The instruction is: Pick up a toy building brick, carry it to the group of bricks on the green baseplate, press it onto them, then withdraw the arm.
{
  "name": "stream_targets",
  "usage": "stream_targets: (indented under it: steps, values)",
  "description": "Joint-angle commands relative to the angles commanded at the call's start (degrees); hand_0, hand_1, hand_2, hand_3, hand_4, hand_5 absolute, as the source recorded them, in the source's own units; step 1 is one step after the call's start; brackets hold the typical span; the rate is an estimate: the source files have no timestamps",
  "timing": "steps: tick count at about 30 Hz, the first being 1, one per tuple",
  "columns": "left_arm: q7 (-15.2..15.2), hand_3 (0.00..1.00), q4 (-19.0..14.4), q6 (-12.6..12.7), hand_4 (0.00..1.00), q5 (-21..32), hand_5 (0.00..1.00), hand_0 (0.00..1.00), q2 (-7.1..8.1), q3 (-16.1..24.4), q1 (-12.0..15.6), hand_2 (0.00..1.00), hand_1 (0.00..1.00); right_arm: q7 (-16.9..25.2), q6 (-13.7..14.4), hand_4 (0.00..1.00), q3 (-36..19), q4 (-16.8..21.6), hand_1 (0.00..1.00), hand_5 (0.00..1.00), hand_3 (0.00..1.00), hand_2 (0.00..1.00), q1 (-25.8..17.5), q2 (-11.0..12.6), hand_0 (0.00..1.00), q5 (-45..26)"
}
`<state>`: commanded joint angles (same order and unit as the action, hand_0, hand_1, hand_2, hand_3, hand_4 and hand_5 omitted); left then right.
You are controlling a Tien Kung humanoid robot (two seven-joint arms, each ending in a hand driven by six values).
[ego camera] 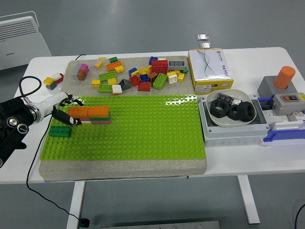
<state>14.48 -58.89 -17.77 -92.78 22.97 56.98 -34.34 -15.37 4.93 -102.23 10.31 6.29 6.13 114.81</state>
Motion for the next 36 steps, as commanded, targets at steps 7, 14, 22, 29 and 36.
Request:
stream_targets:
  steps: [7, 14, 22, 29, 36]
  values:
    - [0.9, 0.740, -8.7, 0.4, 0.929, -6.6, 0.039, 0.958, 1.10, 5.7, 5.3, 0.939, 0.967, -0.1, 0.0, 0.915, -0.7, 0.0, 0.666, 0.998, 0.765, 0.674, -0.3, 0.0, 0.672, 0.8]
    - [1.6, 0.612, -21.5, 2.4, 0.924, -14.3, 0.115, 0.960, -0.49, 15.0, 15.0, 0.935, 0.967, 0.0, 0.0, 0.916, -1.6, 0.0, 0.666, 0.998, 0.765, 0.674, -1.2, -0.3, 0.671, 1.0]
    - [0.3, 0.609, -32.4, 5.1, 0.926, -19.9, 0.145, 0.963, -3.60, 18.0, 23.2, 0.936, 0.968, -0.2, 0.1, 0.915, -1.4, 0.0, 0.666, 0.998, 0.765, 0.676, -1.5, -0.6, 0.672, 1.3]
    - [0.0, 0.610, -31.1, 6.1, 0.933, -19.8, 0.177, 0.966, -4.49, 17.2, 24.1, 0.939, 0.968, -0.3, 0.1, 0.915, -1.4, 0.0, 0.666, 0.998, 0.764, 0.676, -1.5, -0.6, 0.674, 1.0]
    - [-1.3, 0.632, -26.1, 8.0, 0.948, -20.4, 0.202, 0.971, -5.97, 17.2, 23.0, 0.962, 0.976, -0.3, 0.1, 0.918, -1.1, 0.0, 0.666, 0.998, 0.765, 0.676, -1.4, -0.7, 0.675, 0.9]
